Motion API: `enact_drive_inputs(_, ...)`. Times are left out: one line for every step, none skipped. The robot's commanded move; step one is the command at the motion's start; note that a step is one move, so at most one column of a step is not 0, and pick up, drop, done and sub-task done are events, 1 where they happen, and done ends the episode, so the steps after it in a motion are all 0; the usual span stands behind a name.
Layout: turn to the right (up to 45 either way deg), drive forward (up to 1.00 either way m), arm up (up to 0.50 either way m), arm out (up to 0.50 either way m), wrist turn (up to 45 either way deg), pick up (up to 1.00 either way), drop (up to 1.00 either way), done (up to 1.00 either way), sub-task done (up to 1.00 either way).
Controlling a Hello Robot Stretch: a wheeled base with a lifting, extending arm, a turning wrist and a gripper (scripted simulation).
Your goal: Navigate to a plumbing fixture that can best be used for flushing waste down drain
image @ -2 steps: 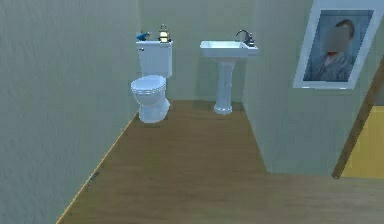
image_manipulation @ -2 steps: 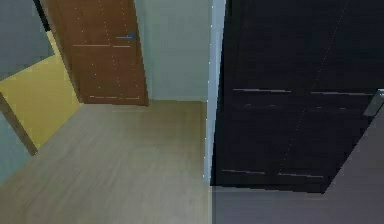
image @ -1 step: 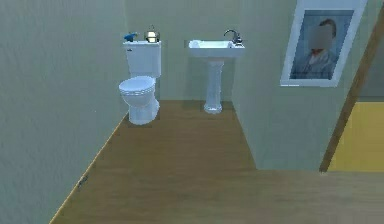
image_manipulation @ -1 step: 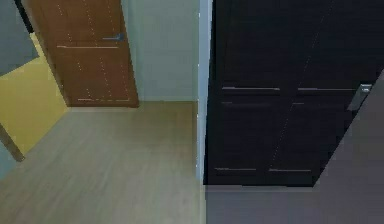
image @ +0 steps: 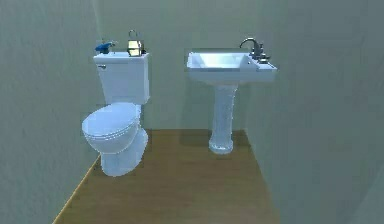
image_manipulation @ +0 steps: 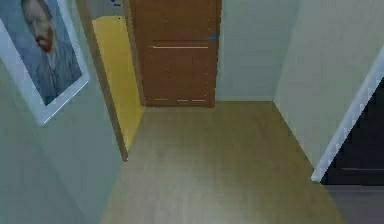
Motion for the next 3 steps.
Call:
enact_drive_inputs(0.0,1.0,0.0,0.0,0.0,0.0,0.0,0.0,0.0)
enact_drive_inputs(-39.0,0.0,0.0,0.0,0.0,0.0,0.0,0.0,0.0)
enact_drive_inputs(0.0,0.0,0.0,0.0,0.0,0.0,0.0,1.0,0.0)
